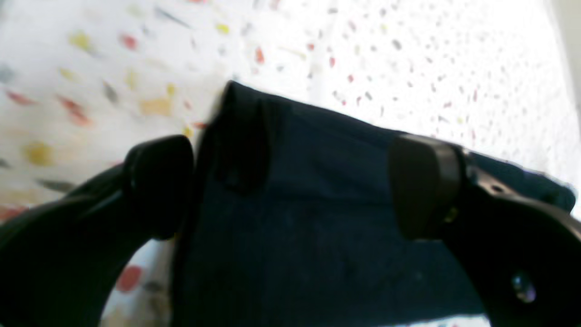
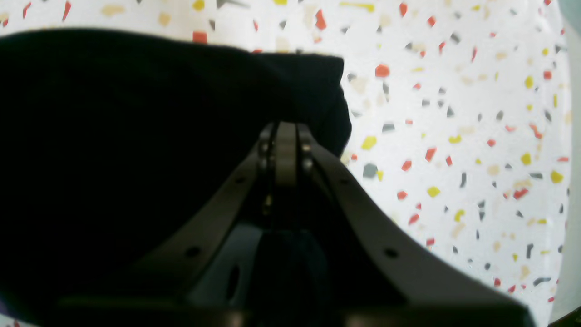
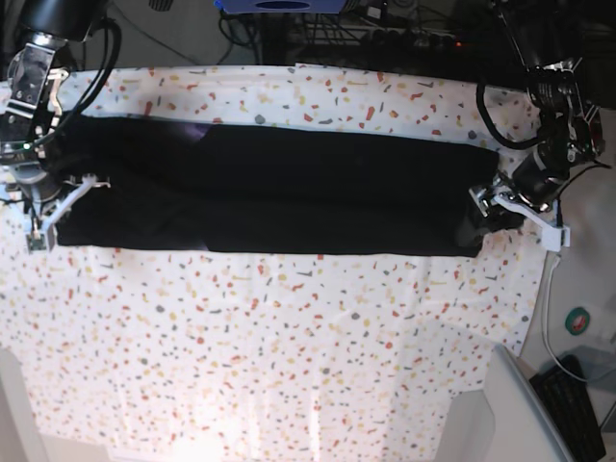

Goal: Layout the t-shirt on the table in an organized manner, then fold the t-shirt properly
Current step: 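Grasp the folded edge with both grippers and pull it straight, then grasp the strip end with the left gripper and fold it toward the middle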

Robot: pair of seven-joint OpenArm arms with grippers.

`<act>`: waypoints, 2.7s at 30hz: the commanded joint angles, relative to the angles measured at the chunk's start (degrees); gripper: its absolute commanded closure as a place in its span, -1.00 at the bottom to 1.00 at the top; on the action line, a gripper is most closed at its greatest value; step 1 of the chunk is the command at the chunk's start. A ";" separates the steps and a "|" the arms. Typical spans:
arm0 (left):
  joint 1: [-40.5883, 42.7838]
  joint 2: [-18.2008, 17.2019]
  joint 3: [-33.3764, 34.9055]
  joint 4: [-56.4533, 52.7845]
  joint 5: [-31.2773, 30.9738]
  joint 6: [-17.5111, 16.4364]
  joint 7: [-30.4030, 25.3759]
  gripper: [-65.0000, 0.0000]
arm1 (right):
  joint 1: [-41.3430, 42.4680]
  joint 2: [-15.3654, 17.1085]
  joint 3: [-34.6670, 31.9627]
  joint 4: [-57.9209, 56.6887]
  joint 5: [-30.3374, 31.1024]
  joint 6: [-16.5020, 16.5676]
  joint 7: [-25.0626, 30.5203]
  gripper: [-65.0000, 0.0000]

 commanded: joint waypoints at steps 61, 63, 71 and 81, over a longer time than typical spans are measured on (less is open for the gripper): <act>2.99 20.55 27.46 22.36 37.90 14.60 8.01 1.00 | -1.28 0.71 0.76 1.40 0.11 -0.26 1.43 1.00; 2.37 20.55 27.46 21.66 37.90 14.60 8.01 1.00 | -1.28 0.80 0.76 1.40 0.11 -0.26 1.43 1.00; 0.70 21.25 28.43 21.31 38.34 14.60 7.92 1.00 | -1.11 0.71 0.58 1.40 0.19 -0.26 1.43 1.00; -0.97 21.25 35.90 20.69 37.90 21.72 7.92 1.00 | -1.02 0.80 0.76 1.40 0.19 -0.26 1.43 1.00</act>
